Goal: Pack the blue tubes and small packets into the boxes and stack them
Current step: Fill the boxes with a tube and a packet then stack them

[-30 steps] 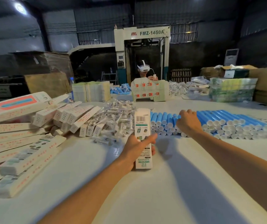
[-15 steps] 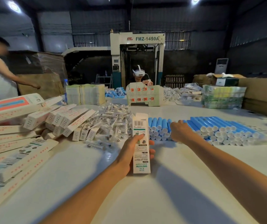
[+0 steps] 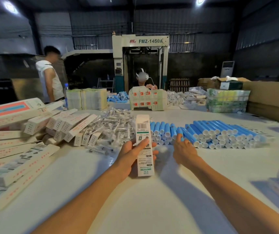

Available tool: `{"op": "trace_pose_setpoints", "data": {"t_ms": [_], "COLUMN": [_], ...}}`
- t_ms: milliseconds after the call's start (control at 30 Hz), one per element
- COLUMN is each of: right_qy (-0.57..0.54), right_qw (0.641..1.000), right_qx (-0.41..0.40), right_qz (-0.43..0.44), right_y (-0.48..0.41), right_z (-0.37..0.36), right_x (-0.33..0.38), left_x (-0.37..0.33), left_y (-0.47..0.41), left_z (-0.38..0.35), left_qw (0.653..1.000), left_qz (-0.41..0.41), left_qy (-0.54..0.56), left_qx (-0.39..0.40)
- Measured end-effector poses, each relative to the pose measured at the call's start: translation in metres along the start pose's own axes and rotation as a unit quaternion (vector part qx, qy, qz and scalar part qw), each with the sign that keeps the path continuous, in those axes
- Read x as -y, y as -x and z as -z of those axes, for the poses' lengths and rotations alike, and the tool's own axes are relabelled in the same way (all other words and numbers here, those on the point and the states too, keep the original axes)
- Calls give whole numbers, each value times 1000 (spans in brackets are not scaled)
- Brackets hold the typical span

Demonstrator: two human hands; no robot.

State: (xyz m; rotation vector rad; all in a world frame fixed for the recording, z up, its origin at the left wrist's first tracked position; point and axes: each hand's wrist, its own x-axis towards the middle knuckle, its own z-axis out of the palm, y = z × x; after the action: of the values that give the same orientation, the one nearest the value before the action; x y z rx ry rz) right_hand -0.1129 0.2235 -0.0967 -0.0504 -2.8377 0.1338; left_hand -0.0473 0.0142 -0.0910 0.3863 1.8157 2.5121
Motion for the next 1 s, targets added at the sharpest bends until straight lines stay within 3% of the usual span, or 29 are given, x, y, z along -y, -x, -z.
{"op": "trace_pose_setpoints", "data": {"t_ms": [200,300,467,600,733,800,1000], "right_qy": [-114,-236,-550,-645,-735,-736,-680], "right_qw": [992,970,829,750,658,656,720], "right_qx": [-14,-39,-100,-115,-68,-58,-77], "right_qz": [-46,-33,19,88,150,158,113], "right_y": [5,7,18,20,15,10,-8], "right_z": [20,49,96,120,129,129,118], "right_x": [-3,-1,26,51,63,69,66], "left_x": [-3,-4,-4,-5,-6,-7,-8], "left_y": [2,2,1,1,1,2,3], "left_z": [3,5,4,6,6,6,7], "left_qw": [1000,999,999,999,998,997,998], "left_qz": [-14,-19,-14,-8,-8,-11,-20], "left_qy": [-20,-38,-33,-46,-61,-67,-57], "left_qx": [-5,-6,7,18,20,22,25]}}
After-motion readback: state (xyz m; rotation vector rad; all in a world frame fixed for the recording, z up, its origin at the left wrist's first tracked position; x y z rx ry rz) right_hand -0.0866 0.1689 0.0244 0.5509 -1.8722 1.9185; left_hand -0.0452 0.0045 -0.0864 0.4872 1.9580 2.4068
